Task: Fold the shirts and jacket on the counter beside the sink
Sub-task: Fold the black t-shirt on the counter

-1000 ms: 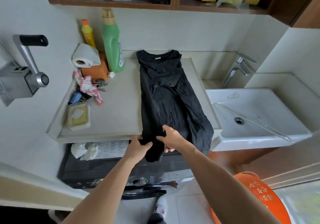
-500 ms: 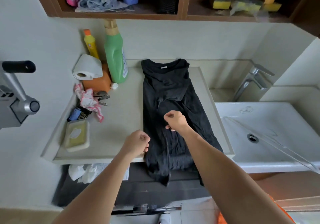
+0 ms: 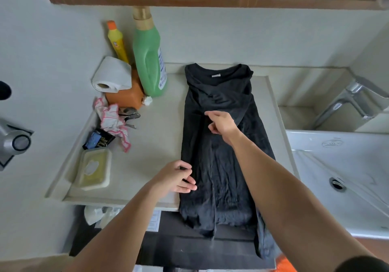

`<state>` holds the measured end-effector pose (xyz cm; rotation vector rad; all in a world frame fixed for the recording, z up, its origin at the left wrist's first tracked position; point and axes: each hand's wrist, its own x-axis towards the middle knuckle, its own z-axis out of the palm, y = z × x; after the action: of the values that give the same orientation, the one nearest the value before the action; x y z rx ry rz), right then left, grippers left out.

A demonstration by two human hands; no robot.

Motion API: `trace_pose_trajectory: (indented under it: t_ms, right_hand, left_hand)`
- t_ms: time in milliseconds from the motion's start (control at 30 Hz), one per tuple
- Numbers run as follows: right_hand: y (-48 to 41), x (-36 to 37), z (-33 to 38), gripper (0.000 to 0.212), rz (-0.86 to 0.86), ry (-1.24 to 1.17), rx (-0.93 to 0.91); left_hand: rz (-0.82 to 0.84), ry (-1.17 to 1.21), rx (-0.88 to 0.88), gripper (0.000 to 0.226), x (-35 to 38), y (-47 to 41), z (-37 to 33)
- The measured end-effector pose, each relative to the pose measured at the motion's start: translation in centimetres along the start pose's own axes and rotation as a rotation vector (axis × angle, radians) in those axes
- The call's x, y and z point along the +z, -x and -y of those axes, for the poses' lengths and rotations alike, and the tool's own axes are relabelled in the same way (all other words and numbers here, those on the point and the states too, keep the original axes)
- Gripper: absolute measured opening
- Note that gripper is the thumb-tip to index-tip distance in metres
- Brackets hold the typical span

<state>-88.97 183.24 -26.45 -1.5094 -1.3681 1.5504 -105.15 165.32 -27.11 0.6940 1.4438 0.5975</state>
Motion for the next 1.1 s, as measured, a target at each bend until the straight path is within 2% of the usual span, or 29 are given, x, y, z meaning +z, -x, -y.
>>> trace_pose_trajectory:
  t_ms: [133, 267, 400, 500, 600, 667, 833, 933, 1033, 1100]
  right_hand:
    - [1.5, -1.6, -0.7, 0.025, 0.017, 0.286, -0.043]
    - [4.4, -4.8, -1.5, 0.025, -0.197, 0.283, -0.166]
    - [8.5, -8.2, -3.7, 0.028, -0.31, 0.309, -0.117]
    - [12.2, -9.4, -5.4, 0.033, -0.356, 0.274, -0.027]
    - [16.1, -9.7, -7.6, 0.027, -0.323, 0.201, 0.032]
    - [18.1, -9.5, -9.2, 0.02, -0.281, 0.209, 0.061]
    - [20.7, -8.5, -11.4, 0.022, -0.157, 0.446, 0.029]
    - [21.2, -7.2, -11.8, 0.021, -0.138, 0.479, 0.007]
    - [20.3, -7.2, -11.5, 0.017, -0.109, 0.532, 0.009]
    - [18.8, -8.0, -10.4, 0.013, -0.076, 0.456, 0.047]
  left_hand:
    - [-0.01, -0.005, -0.014, 0.021, 0.2, 0.0, -0.2]
    - [-0.009, -0.031, 0.002, 0.026, 0.5, 0.0, -0.1]
    - [-0.066, -0.126, 0.062, 0.021, 1.5, 0.1, 0.2]
    - [-0.057, -0.085, 0.128, 0.016, 2.9, 0.6, 0.9]
    - [0.097, -0.086, 0.136, 0.017, 5.6, 1.6, 2.0]
    - [0.126, -0.16, 0.155, 0.014, 7.2, 1.8, 2.8]
    - [-0.03, -0.183, 0.175, 0.01, 8.3, 1.3, 3.6]
    - [-0.076, -0.193, 0.141, 0.009, 7.8, 1.1, 3.2]
    - [-0.031, -0.173, 0.081, 0.009, 6.9, 0.9, 2.4]
    - [-0.062, -0.182, 0.103, 0.01, 6.3, 0.4, 1.7]
